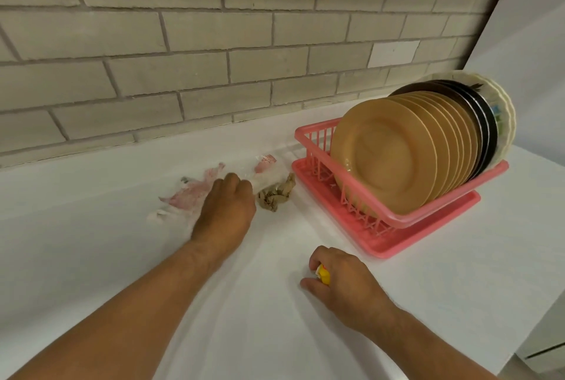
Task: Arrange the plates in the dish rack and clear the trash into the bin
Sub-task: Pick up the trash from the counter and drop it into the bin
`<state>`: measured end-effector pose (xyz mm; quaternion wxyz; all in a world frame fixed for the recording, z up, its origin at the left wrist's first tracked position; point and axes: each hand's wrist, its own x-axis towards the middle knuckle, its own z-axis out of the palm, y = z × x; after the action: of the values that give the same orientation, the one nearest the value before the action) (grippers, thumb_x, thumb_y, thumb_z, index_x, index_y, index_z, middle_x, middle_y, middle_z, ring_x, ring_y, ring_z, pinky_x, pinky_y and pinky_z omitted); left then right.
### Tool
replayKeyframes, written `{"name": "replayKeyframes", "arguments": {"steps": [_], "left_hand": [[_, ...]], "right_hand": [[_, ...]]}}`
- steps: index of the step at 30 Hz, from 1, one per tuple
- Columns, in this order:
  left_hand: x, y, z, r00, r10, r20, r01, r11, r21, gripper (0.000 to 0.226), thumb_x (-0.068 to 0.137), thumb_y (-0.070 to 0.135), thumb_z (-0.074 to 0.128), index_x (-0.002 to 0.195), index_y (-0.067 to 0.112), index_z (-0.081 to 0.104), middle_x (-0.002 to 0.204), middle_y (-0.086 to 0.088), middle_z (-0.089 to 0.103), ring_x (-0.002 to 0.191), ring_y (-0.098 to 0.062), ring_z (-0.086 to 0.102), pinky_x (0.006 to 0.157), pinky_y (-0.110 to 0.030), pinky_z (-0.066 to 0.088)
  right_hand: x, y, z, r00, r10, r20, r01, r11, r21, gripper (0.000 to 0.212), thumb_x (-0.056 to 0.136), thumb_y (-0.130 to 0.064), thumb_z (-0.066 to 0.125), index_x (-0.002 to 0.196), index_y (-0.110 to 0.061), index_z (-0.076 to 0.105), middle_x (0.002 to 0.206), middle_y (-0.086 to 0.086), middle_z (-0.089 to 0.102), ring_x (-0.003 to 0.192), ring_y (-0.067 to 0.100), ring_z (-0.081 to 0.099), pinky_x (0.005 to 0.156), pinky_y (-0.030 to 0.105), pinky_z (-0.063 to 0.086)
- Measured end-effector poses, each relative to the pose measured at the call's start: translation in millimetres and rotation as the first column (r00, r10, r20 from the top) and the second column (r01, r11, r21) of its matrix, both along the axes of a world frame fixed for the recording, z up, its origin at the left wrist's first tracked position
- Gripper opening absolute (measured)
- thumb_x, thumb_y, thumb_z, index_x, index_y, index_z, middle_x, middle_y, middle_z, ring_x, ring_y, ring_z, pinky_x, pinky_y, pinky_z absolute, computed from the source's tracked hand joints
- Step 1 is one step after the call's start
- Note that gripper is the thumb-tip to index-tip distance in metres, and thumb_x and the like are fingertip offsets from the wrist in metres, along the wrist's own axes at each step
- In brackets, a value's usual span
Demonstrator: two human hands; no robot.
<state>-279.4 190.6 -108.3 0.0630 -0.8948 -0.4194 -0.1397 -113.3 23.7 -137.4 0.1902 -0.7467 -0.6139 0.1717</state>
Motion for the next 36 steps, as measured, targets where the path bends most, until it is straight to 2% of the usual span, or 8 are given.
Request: {"name": "replayKeyframes", "arguments": {"steps": [3, 7, 10, 14, 21, 27, 30, 36], "left_hand": [[-4, -7, 32, 0.873, 0.195, 0.447, -0.067, 0.956, -0.286, 0.016, 0.086, -0.001, 0.041, 0.091, 0.014, 0.042, 0.091, -0.001, 0.042, 0.076, -0.024, 0.044, 0.054, -0.03, 0.032], [-11, -25, 64, 0.759, 0.376, 0.531, -0.055, 0.85, -0.524, 0.026, 0.091, 0.018, 0.025, 0.093, 0.035, 0.044, 0.092, 0.003, 0.054, 0.085, -0.025, 0.05, 0.074, -0.039, 0.045], [-17, -31, 75, 0.862, 0.177, 0.475, -0.012, 0.944, -0.33, 0.061, 0.091, 0.004, 0.028, 0.132, 0.046, 0.041, 0.119, 0.018, 0.044, 0.109, -0.014, 0.042, 0.091, -0.027, 0.037], [-10, -41, 86, 0.814, -0.032, 0.58, 0.04, 0.999, -0.001, 0.063, 0.086, -0.013, 0.038, 0.134, 0.026, 0.052, 0.1, 0.004, 0.043, 0.095, -0.018, 0.05, 0.083, -0.018, 0.036], [31, -111, 106, 0.875, 0.127, 0.466, 0.028, 0.95, -0.31, 0.086, 0.079, 0.023, 0.072, 0.145, 0.027, 0.018, 0.12, 0.008, 0.022, 0.097, -0.013, 0.043, 0.077, -0.018, 0.041], [69, -160, 80, 0.843, 0.164, 0.513, -0.056, 0.974, -0.218, 0.035, 0.092, 0.008, 0.052, 0.126, 0.018, 0.053, 0.122, 0.006, 0.033, 0.089, -0.016, 0.057, 0.075, -0.027, 0.054], [93, -192, 68, 0.877, 0.108, 0.469, -0.021, 0.982, -0.188, 0.036, 0.095, 0.01, 0.047, 0.129, 0.02, 0.05, 0.132, 0.004, 0.047, 0.106, -0.017, 0.054, 0.087, -0.028, 0.048], [133, -248, 50, 0.826, 0.183, 0.533, 0.029, 0.931, -0.364, 0.045, 0.095, 0.005, 0.039, 0.125, 0.036, 0.051, 0.105, 0.003, 0.056, 0.085, -0.014, 0.062, 0.075, -0.028, 0.055]], "right_hand": [[0, 0, 1, 1.0, -0.001, -0.017, 0.001, 1.0, 0.005, 0.021, 0.086, -0.047, 0.062, 0.094, -0.032, 0.049, 0.094, -0.011, 0.055, 0.084, 0.01, 0.051, 0.069, 0.021, 0.042], [1, -3, 3, 1.0, 0.013, -0.024, -0.013, 1.0, 0.008, 0.023, 0.086, -0.047, 0.063, 0.096, -0.031, 0.05, 0.096, -0.01, 0.054, 0.085, 0.011, 0.052, 0.07, 0.022, 0.043], [6, -9, 6, 1.0, 0.027, -0.007, -0.027, 0.999, 0.023, 0.023, 0.086, -0.048, 0.062, 0.097, -0.031, 0.051, 0.096, -0.01, 0.054, 0.085, 0.012, 0.052, 0.071, 0.023, 0.044], [20, -21, 16, 1.0, 0.028, 0.003, -0.028, 0.997, 0.078, 0.024, 0.086, -0.048, 0.063, 0.099, -0.03, 0.052, 0.093, -0.012, 0.052, 0.082, 0.008, 0.049, 0.064, 0.015, 0.038], [54, -52, 30, 0.997, 0.072, -0.035, -0.066, 0.987, 0.144, 0.029, 0.082, -0.046, 0.069, 0.098, -0.029, 0.053, 0.095, -0.009, 0.054, 0.086, 0.012, 0.05, 0.073, 0.024, 0.044], [100, -96, 34, 0.985, 0.117, -0.125, -0.097, 0.983, 0.155, 0.026, 0.081, -0.042, 0.071, 0.091, -0.035, 0.048, 0.093, -0.018, 0.048, 0.085, 0.006, 0.049, 0.069, 0.018, 0.041], [126, -121, 32, 0.98, 0.134, -0.144, -0.115, 0.984, 0.136, 0.025, 0.083, -0.043, 0.07, 0.092, -0.034, 0.048, 0.092, -0.017, 0.05, 0.085, 0.007, 0.05, 0.069, 0.019, 0.041], [169, -165, 33, 0.977, 0.144, -0.155, -0.131, 0.987, 0.093, 0.021, 0.086, -0.041, 0.063, 0.097, -0.032, 0.048, 0.095, -0.014, 0.053, 0.085, 0.008, 0.053, 0.071, 0.022, 0.045]]}}
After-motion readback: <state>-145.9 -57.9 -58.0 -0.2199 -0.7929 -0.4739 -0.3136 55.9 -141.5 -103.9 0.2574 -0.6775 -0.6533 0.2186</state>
